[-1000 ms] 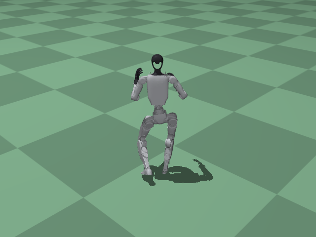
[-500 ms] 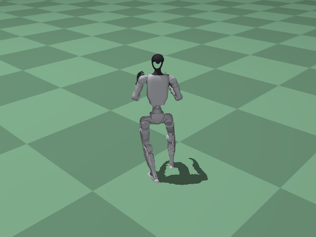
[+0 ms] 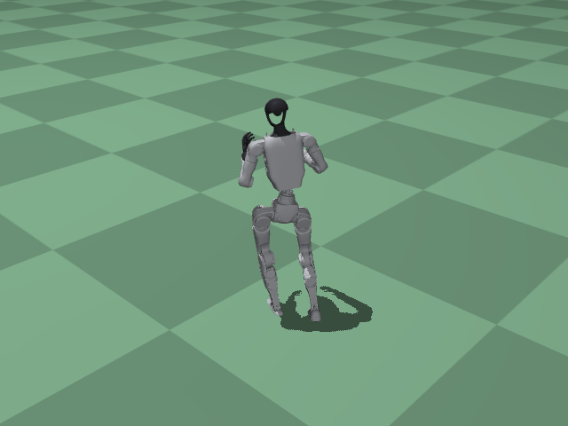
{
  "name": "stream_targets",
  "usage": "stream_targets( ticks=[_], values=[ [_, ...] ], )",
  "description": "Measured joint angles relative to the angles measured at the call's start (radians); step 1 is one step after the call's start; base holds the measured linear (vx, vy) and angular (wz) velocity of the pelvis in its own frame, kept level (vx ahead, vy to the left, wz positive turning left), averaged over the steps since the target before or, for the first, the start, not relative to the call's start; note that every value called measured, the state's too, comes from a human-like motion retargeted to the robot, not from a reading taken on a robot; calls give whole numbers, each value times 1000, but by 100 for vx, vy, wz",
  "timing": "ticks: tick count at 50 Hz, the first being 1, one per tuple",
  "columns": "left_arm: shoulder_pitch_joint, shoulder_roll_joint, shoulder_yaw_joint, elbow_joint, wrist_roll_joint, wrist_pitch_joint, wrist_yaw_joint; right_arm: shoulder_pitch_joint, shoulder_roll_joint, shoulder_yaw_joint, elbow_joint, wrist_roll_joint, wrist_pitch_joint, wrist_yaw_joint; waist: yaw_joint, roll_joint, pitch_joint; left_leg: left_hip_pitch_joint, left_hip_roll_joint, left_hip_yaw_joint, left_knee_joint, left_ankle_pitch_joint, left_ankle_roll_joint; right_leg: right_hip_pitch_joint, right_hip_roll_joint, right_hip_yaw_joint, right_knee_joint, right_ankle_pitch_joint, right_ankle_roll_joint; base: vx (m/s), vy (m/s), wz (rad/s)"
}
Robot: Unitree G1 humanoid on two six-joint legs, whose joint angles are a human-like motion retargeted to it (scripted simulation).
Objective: Dance
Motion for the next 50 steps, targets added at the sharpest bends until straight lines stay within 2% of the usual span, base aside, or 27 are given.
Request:
stream_targets(
  ticks=[5,8,10,12,13,15,18,20,23,25,30,35,40,44,47,50],
  values=[
    [9,-2,7,12,2,-1,-2,-12,-8,22,7,5,-9,-1,27,-13,9,-64,28,-1,54,16,-15,88,64,3,-172,-79,-21,-29,-10,8],
    [10,-9,14,25,-5,-8,-4,-20,-12,34,17,17,-14,2,39,16,24,-121,81,-8,120,11,-38,107,114,-29,-260,-125,-57,-33,-8,-2],
    [-3,-15,24,39,-5,-18,-7,-39,-18,34,27,36,-20,7,47,57,25,-176,136,-35,158,13,-67,111,180,-53,-349,-112,-80,-31,-7,-12],
    [12,-28,27,45,-5,-25,-7,-26,-16,39,29,49,-23,8,51,74,46,-219,141,-87,206,8,-107,100,200,-58,-345,-118,-87,-31,-5,-29],
    [6,-33,34,53,-6,-30,-9,-31,-19,37,33,62,-26,11,57,100,42,-249,158,-138,214,-3,-133,95,240,-62,-394,-95,-97,-28,-5,-37],
    [22,-46,40,58,-8,-36,-10,-13,-16,36,36,74,-30,12,56,118,58,-280,173,-170,271,-34,-151,80,255,-70,-385,-93,-99,-26,-3,-19],
    [40,-51,51,65,1,-40,-10,12,-14,29,39,92,-32,11,47,140,65,-298,224,-142,358,-68,-152,55,268,-87,-381,-84,-96,-19,-1,-6],
    [37,-46,64,76,6,-41,-11,14,-15,19,41,113,-32,15,53,175,51,-305,296,-122,404,-89,-152,61,316,-94,-472,-33,-101,-9,1,-28],
    [67,-44,68,75,21,-37,-16,36,-7,14,37,118,-38,14,44,200,51,-288,358,-83,496,-120,-139,39,320,-112,-432,-44,-95,-6,2,-3],
    [71,-33,78,76,27,-33,-23,32,-5,5,35,134,-44,18,45,213,41,-265,399,-50,500,-131,-131,55,335,-121,-497,-17,-94,3,6,-3],
    [111,-18,90,69,48,-30,-41,21,20,12,16,135,-57,31,41,241,24,-221,439,-1,506,-177,-112,52,321,-152,-467,-40,-88,7,10,18],
    [111,-2,97,52,64,-28,-50,-28,32,22,-5,110,-65,31,34,215,0,-157,357,30,402,-215,-78,65,241,-176,-439,-73,-78,12,14,39],
    [106,-4,85,39,97,-29,-36,-51,22,42,-29,51,-68,30,30,189,-15,-117,273,26,380,-243,-44,36,138,-196,-249,-112,-92,10,15,46],
    [62,-4,72,41,146,-28,-3,-74,-11,54,-39,3,-62,25,-6,149,-14,-79,177,12,333,-237,-13,-32,32,-174,-9,-20,-111,9,15,61],
    [10,0,65,46,194,-26,40,-85,-40,59,-38,-28,-59,10,-61,114,-16,-62,103,-16,279,-207,0,-135,32,-83,88,13,-103,10,11,92],
    [-39,9,65,53,245,-35,107,-75,-61,57,-30,-42,-59,-24,-118,115,-34,-66,88,-57,244,-171,-13,-233,105,-20,30,49,-84,12,6,83]
  ],
)
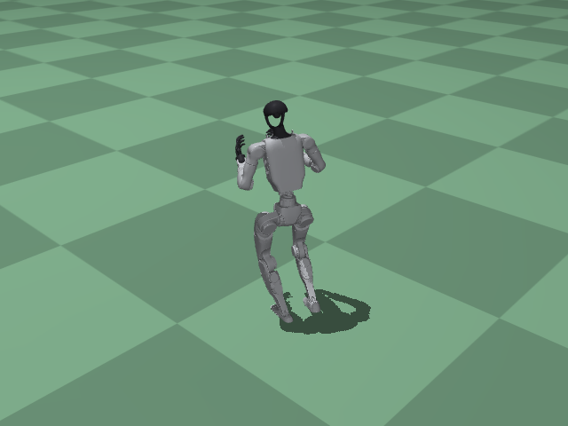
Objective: Dance
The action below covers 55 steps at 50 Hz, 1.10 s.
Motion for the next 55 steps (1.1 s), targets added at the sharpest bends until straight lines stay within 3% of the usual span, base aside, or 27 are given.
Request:
stream_targets(
  ticks=[6,10,14,18,22,27,31,35,40,47,48,50,55],
  values=[
    [-93,21,-2,34,88,-46,168,65,-32,-31,45,11,-5,-97,-46,73,-46,-22,96,-48,-1,81,-65,-43,212,66,-396,203,69,12,-2,49],
    [-127,27,-8,56,90,-54,222,112,-58,-43,68,51,-1,-124,-37,111,-31,-34,163,-100,152,117,-136,34,296,59,-479,280,78,9,-8,13],
    [-126,24,-12,48,70,-46,225,154,-93,-37,81,77,12,-131,-5,135,-11,-77,216,-148,395,179,-233,74,341,28,-389,207,34,12,-6,-7],
    [-162,38,-19,46,25,-32,198,159,-133,-59,104,124,21,-127,26,151,30,-103,271,-181,565,201,-257,151,374,18,-376,147,9,17,-1,-8],
    [-153,58,-53,44,-65,-10,128,190,-126,-92,116,202,33,-94,49,157,47,-75,266,-206,556,215,-236,198,375,38,-386,170,31,18,4,-36],
    [-111,73,-141,61,-164,37,48,234,-86,-131,118,299,52,-64,41,148,44,31,164,-215,374,206,-195,152,303,58,-256,245,74,12,8,-54],
    [-91,68,-199,88,-215,73,9,240,-57,-178,124,370,50,-48,-3,100,47,126,60,-178,205,133,-107,24,201,86,-27,332,106,2,12,-43],
    [-94,76,-219,115,-233,85,-15,244,-33,-236,146,417,34,-49,-46,56,60,218,-9,-135,36,78,-36,-102,133,120,148,485,139,-5,15,-37],
    [-78,79,-209,110,-211,73,27,279,-7,-271,176,409,-2,-93,-88,45,64,286,-26,-118,-127,124,-25,-162,188,166,84,628,203,-7,12,-36],
    [-31,89,-195,96,-182,37,92,324,19,-256,160,397,-25,-141,-88,100,7,260,67,-62,-238,190,-70,-176,318,124,-285,890,208,-8,-1,-71],
    [-21,90,-192,96,-188,34,88,325,22,-253,153,406,-25,-138,-86,108,-4,244,83,-53,-235,189,-76,-181,335,120,-331,875,208,-11,-1,-84],
    [8,85,-191,95,-198,30,77,333,36,-243,134,422,-26,-129,-74,109,-4,205,105,-23,-171,172,-81,-184,336,127,-371,738,208,-14,7,-95],
    [93,63,-169,71,-272,36,-21,323,62,-230,38,498,-9,-44,-51,102,-18,97,119,34,-37,137,-66,-175,183,65,-231,506,191,-10,12,-86]
  ],
)
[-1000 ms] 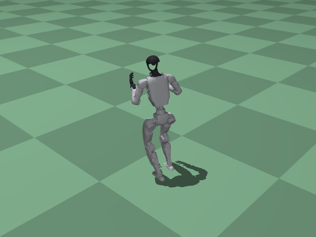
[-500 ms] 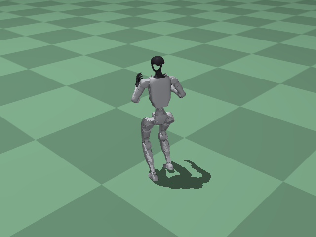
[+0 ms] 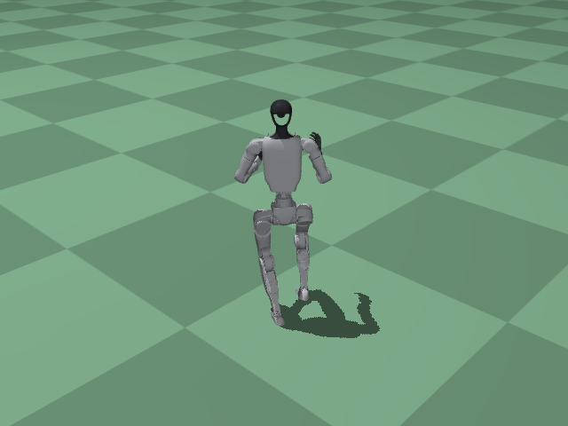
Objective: Dance
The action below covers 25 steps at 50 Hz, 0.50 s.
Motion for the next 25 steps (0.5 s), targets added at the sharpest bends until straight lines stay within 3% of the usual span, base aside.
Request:
stream_targets(
  ticks=[5,10,15,25],
  values=[
    [80,22,47,-68,-104,31,-188,-31,3,6,-140,89,42,146,20,-54,-29,-53,-40,37,1,29,9,96,-254,-88,220,-210,-94,-7,-3,-63],
    [119,93,61,-144,-127,57,-321,-64,-5,46,-209,114,81,260,59,-118,-52,-76,-52,86,-15,54,21,227,-400,-114,233,-219,-74,-11,-7,-72],
    [119,160,49,-196,-109,84,-412,-91,-9,108,-206,111,130,342,81,-136,-86,-110,2,111,-18,104,12,274,-336,-116,96,-172,-14,-14,-13,-100],
    [13,215,-60,-138,-26,147,-478,-113,-21,195,-128,99,194,397,108,-60,-120,-152,191,122,64,152,-4,342,-105,-123,-189,-234,-72,-8,-24,-109]
  ],
)
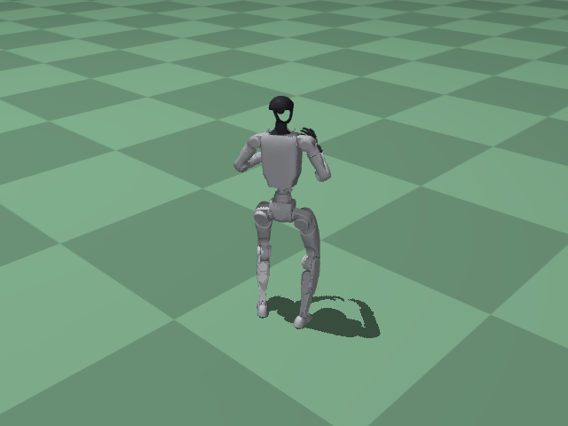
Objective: Dance
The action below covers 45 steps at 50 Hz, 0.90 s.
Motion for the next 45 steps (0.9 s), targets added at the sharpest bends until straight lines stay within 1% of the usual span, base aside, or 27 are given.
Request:
stream_targets(
  ticks=[2,3,4,6,8,9,10,12,13,15,17,19,21,23,25,27,28,29,31,32,35,38,40,42,43,45],
  values=[
    [-2,3,-20,18,16,12,0,7,-11,18,10,1,12,11,1,11,7,-19,26,-3,61,3,5,6,28,11,6,-20,-11,-1,-28,-83],
    [-18,3,-33,38,23,18,0,-1,-20,25,19,5,18,17,13,33,7,-32,49,-15,79,0,-1,29,68,10,-50,-12,-21,3,-26,-93],
    [-19,5,-43,51,29,23,-1,0,-28,34,23,6,23,22,20,46,12,-47,55,-31,105,-4,-9,37,92,15,-56,-22,-29,3,-25,-98],
    [-10,13,-61,72,44,33,-4,4,-49,52,26,8,31,31,34,67,22,-80,43,-79,152,-18,-38,44,129,31,-46,-55,-44,4,-22,-94],
    [-9,20,-79,104,54,41,-13,-3,-76,62,28,13,34,38,52,106,29,-111,38,-132,170,-29,-75,87,186,42,-119,-49,-58,11,-17,-89],
    [2,24,-88,116,55,47,-19,-1,-84,67,25,12,35,41,56,123,35,-125,37,-148,185,-32,-85,95,205,48,-120,-58,-64,9,-13,-74],
    [20,27,-97,123,54,54,-24,4,-88,73,21,9,35,43,58,135,42,-137,35,-158,203,-33,-93,93,217,54,-95,-75,-69,10,-10,-56],
    [47,32,-102,152,37,68,-51,0,-104,74,11,3,32,43,53,147,40,-146,17,-156,178,-10,-99,118,226,72,-130,-80,-72,12,-6,-39],
    [71,32,-109,163,28,77,-58,6,-105,73,8,-1,30,43,51,156,44,-154,19,-157,190,-5,-98,112,234,79,-100,-97,-76,9,-2,-27],
    [114,36,-102,195,1,90,-92,9,-120,61,3,-9,25,45,38,144,34,-150,-20,-138,144,31,-89,114,214,104,-95,-120,-75,8,2,-13],
    [163,35,-96,215,-10,95,-103,24,-129,43,7,-23,21,46,30,143,37,-157,-39,-134,152,56,-79,97,213,133,-24,-159,-76,-1,3,7],
    [202,32,-72,233,-24,94,-116,32,-144,23,12,-40,16,48,9,99,26,-149,-117,-110,83,123,-62,85,174,182,39,-175,-54,-6,7,43],
    [225,26,-54,251,-20,92,-115,34,-151,11,9,-67,8,44,-7,60,26,-153,-186,-98,37,195,-48,74,152,219,124,-151,-27,-16,7,56],
    [229,18,-38,272,4,89,-110,18,-155,5,0,-98,0,35,-14,28,29,-172,-251,-100,-10,270,-46,62,135,239,185,-150,-21,-24,6,51],
    [218,8,-29,302,45,82,-99,-13,-158,3,-4,-128,-9,23,-7,11,39,-206,-307,-128,-47,319,-75,43,121,235,220,-205,-48,-29,5,26],
    [199,-7,-25,343,89,75,-94,-56,-160,12,10,-151,-17,10,14,10,58,-251,-352,-190,-69,316,-140,11,98,200,243,-272,-91,-30,4,-7],
    [196,-15,-24,361,111,72,-93,-72,-159,20,18,-156,-17,9,25,9,69,-275,-365,-212,-63,295,-163,-7,85,182,258,-294,-104,-28,3,-12],
    [193,-25,-24,381,127,70,-91,-88,-157,30,29,-156,-16,8,33,7,77,-293,-363,-217,-42,268,-168,-24,76,168,264,-302,-110,-25,2,-6],
    [192,-43,-23,418,147,70,-84,-112,-147,56,61,-144,-9,8,50,3,87,-318,-337,-206,44,206,-154,-54,70,154,260,-290,-109,-19,2,-14],
    [194,-49,-23,432,151,72,-80,-119,-141,69,79,-135,-5,10,63,4,90,-322,-312,-201,109,170,-144,-63,79,151,248,-270,-105,-12,4,-54],
    [216,-46,-23,452,158,80,-68,-116,-125,97,125,-97,11,27,110,22,90,-290,-213,-201,318,71,-122,-68,143,153,183,-171,-89,-6,6,-75],
    [259,-38,-25,452,142,89,-55,-83,-120,94,138,-66,16,40,109,25,82,-187,-171,-202,398,6,-103,-72,181,169,176,-110,-57,2,9,-54],
    [289,-38,-29,454,110,96,-47,-60,-121,85,142,-37,12,44,87,20,77,-97,-175,-200,379,-49,-85,-85,186,178,224,-112,-43,8,11,-40],
    [311,-44,-41,462,72,102,-47,-28,-123,70,162,-7,9,33,48,9,75,-14,-211,-204,329,-125,-64,-119,179,189,341,-141,-30,11,11,-28],
    [316,-50,-49,467,52,104,-49,-11,-123,61,181,5,7,22,25,1,76,21,-235,-209,303,-182,-49,-146,169,191,425,-152,-24,13,11,-15],
    [295,-57,-68,480,19,106,-56,20,-116,39,246,29,1,-7,-24,-19,91,75,-283,-213,262,-328,-2,-222,142,187,623,-144,-14,16,10,1]
  ],
)
